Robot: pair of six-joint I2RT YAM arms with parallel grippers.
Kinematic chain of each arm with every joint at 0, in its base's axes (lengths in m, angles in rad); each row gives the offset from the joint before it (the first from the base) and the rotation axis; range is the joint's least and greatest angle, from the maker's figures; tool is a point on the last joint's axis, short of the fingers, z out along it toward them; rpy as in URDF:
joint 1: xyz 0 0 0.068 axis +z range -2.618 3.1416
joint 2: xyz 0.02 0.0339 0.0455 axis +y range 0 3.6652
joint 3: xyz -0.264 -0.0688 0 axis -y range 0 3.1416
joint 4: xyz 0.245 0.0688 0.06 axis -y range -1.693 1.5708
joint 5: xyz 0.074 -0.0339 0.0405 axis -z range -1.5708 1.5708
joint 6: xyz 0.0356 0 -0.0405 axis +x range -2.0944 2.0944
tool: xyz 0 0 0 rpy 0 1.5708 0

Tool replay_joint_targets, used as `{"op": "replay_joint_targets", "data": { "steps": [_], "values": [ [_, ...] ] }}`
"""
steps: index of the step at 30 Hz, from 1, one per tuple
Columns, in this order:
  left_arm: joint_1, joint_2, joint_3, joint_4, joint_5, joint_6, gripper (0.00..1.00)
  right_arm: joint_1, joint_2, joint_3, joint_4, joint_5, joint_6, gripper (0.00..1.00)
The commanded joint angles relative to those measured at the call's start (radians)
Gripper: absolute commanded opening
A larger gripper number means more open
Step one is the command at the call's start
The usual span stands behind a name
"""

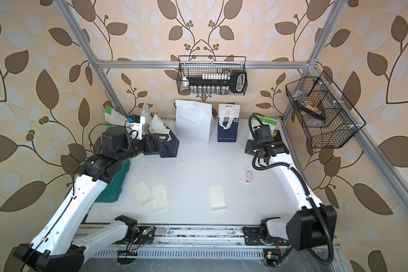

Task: Staple the receipts to the bags
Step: Place the stapler at the center of the board, then pick up the takeout bag at the corner of the board.

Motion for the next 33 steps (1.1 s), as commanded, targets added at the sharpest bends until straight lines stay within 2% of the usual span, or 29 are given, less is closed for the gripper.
{"op": "replay_joint_targets", "data": {
  "steps": [1, 4, 12, 16, 21, 24, 30, 33],
  "values": [
    [0.005, -0.02, -0.015, 0.037, 0.043, -0.017, 0.99, -0.07, 0.023, 0.072, 0.059, 0.011, 0.057, 0.77],
    [0.005, -0.018, -0.025, 0.043, 0.051, -0.023, 0.99, -0.108, 0.088, 0.181, 0.041, -0.007, 0.134, 0.75],
    [0.004, -0.019, -0.035, 0.056, 0.06, -0.027, 0.99, -0.111, 0.268, 0.516, -0.11, 0.121, 0.461, 0.74],
    [0.005, -0.016, -0.037, 0.057, 0.065, -0.027, 0.99, -0.118, 0.435, 0.758, -0.27, 0.117, 0.615, 0.74],
    [0.005, -0.011, -0.043, 0.066, 0.08, -0.033, 0.99, -0.122, 0.632, 1.033, -0.459, 0.096, 0.72, 0.73],
    [0.004, -0.004, -0.04, 0.065, 0.088, -0.03, 0.99, -0.124, 0.672, 1.059, -0.486, 0.083, 0.79, 0.74],
    [0.005, 0.001, -0.037, 0.064, 0.093, -0.03, 0.99, -0.129, 0.694, 0.999, -0.481, 0.069, 0.862, 0.73],
    [0.005, 0.002, -0.036, 0.061, 0.089, -0.026, 0.99, -0.131, 0.689, 0.961, -0.462, 0.074, 0.858, 0.64]
  ]
}}
